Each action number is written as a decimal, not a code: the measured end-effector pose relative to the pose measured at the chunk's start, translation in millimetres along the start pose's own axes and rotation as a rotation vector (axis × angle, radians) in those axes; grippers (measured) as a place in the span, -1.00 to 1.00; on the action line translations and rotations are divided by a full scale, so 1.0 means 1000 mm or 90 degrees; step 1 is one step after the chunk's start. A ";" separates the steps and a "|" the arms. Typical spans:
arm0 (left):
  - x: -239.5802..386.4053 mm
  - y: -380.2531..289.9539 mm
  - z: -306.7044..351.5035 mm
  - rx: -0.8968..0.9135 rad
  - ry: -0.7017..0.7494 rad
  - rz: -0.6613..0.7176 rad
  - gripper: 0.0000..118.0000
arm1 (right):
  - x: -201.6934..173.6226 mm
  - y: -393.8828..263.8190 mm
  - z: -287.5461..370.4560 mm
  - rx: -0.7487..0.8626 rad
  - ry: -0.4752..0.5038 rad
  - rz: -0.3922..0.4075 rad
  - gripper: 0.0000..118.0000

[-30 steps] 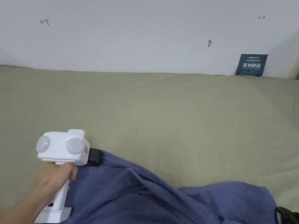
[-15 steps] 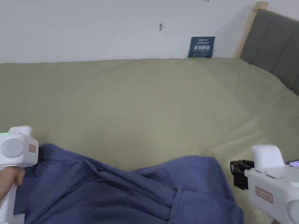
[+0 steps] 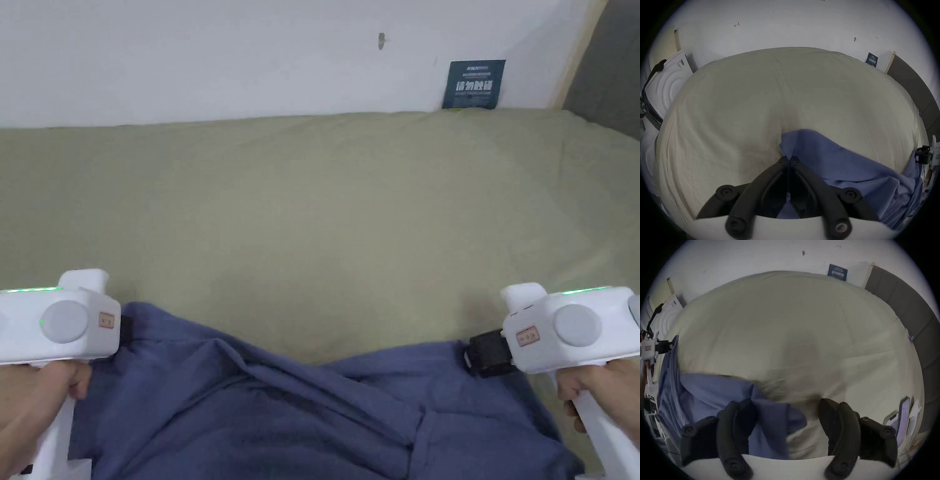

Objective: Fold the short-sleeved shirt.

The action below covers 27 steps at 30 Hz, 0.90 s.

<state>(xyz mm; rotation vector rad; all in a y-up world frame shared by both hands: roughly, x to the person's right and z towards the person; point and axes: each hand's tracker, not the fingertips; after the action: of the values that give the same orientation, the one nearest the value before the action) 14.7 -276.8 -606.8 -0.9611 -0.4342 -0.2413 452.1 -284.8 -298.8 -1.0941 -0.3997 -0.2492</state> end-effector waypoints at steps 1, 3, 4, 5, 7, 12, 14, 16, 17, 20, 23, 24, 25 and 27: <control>-0.001 0.000 0.002 0.003 -0.001 -0.002 -0.99 | 0.000 0.001 0.008 0.000 0.003 -0.002 -0.19; -0.004 0.002 0.010 0.002 -0.002 -0.002 -0.99 | 0.002 -0.001 0.028 0.035 0.046 0.010 -0.83; -0.005 0.002 0.015 -0.001 0.000 -0.001 -0.99 | -0.003 -0.001 0.039 0.056 0.038 -0.005 -0.83; -0.008 0.002 0.025 -0.002 0.005 -0.004 -0.99 | -0.004 -0.002 0.051 0.050 0.032 0.007 -0.83; -0.014 0.000 0.052 0.015 0.015 -0.016 -0.99 | -0.004 -0.002 0.076 0.087 0.041 0.023 -0.83; -0.045 0.001 0.150 0.096 0.027 0.011 -0.99 | -0.010 -0.006 0.163 0.160 0.063 0.038 -0.83; -0.057 0.002 0.191 0.130 0.036 0.023 -0.99 | -0.017 -0.008 0.204 0.200 0.065 0.049 -0.83; -0.066 0.002 0.234 0.163 0.033 0.036 -0.99 | -0.020 -0.010 0.243 0.237 0.070 0.055 -0.83; -0.070 0.002 0.253 0.180 0.027 0.044 -0.99 | -0.022 -0.009 0.260 0.252 0.073 0.057 -0.83; -0.075 0.003 0.311 0.238 0.029 0.053 -0.99 | -0.029 -0.008 0.311 0.295 0.073 0.070 -0.83; -0.075 0.007 0.359 0.277 0.032 0.047 -0.99 | -0.033 -0.003 0.354 0.341 0.066 0.074 -0.83; -0.075 0.009 0.374 0.293 0.037 0.043 -0.99 | -0.034 -0.001 0.370 0.364 0.068 0.069 -0.83; -0.075 0.011 0.389 0.311 0.041 0.046 -0.99 | -0.031 0.005 0.382 0.369 0.072 0.063 -0.83; -0.075 0.016 0.413 0.341 0.038 0.054 -0.99 | -0.033 0.011 0.407 0.396 0.067 0.060 -0.83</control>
<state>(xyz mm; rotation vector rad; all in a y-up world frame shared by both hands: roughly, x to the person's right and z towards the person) -149.2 76.5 -448.1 -0.4450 -0.3748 -0.0687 348.8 85.5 -159.5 -0.4841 -0.2997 -0.0852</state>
